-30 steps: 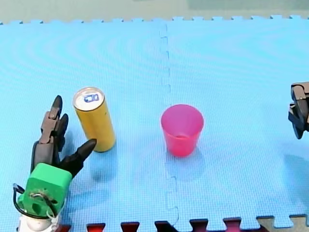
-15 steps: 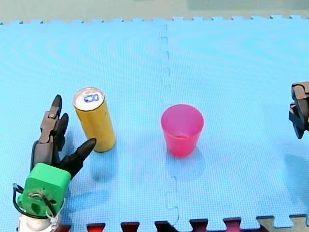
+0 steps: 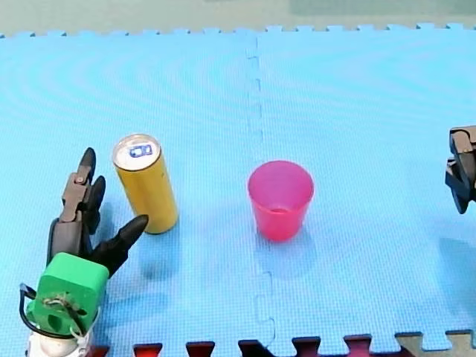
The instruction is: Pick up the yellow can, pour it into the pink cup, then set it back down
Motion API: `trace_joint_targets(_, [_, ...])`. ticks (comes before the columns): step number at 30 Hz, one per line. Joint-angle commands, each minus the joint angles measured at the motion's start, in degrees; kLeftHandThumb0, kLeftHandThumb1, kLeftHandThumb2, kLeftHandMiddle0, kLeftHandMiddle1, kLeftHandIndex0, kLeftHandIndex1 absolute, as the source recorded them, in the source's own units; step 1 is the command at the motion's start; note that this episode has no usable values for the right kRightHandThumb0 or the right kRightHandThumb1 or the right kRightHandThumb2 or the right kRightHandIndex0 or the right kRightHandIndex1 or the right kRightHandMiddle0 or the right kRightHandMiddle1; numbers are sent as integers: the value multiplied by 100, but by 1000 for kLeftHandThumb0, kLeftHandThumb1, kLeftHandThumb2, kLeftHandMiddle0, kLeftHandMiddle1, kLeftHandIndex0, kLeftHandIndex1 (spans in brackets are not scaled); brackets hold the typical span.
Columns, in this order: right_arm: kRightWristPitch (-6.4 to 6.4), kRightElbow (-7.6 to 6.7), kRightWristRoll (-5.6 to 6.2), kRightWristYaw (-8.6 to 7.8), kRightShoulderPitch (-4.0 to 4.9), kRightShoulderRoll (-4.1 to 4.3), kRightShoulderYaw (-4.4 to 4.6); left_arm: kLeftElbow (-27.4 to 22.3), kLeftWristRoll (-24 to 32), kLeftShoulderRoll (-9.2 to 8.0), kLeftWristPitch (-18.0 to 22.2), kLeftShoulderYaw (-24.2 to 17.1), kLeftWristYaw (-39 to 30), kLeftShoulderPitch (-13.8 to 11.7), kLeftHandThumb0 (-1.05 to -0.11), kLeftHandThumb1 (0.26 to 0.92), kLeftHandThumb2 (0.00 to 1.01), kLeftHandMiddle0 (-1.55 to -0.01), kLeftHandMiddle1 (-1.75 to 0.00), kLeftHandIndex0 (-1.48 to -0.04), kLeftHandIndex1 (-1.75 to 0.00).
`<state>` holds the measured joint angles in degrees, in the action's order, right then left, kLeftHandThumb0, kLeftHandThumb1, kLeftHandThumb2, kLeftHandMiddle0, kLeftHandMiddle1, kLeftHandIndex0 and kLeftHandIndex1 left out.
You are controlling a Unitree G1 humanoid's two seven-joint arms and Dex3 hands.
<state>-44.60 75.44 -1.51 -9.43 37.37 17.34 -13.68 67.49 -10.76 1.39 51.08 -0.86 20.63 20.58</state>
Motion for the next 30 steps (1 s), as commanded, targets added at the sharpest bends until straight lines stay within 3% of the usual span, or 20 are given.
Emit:
trace_joint_targets(1, [-30,-10,15,-3,8,21,-11,7,34,-4,7,-16,-24,-2,-1048,859,0,-232,0,-161,-5])
trace_joint_targets(12, [-55,-26,50,-69,-21,20,-30,63,38,54,-75,-33,-14,68,-1048,847,1,-231,-2,-171,-5])
trace_joint_targets(20, [-67,-37,58,-76,-34,6,-31,33,-406,-66,-324,244,350,213,-1048,854,3,-249,-9,-174,-3])
trace_joint_targets(30, [-83,-44,73,-88,-52,-5,-39,75,-701,-85,-693,513,708,446,-1048,911,21,-272,-16,-178,-3])
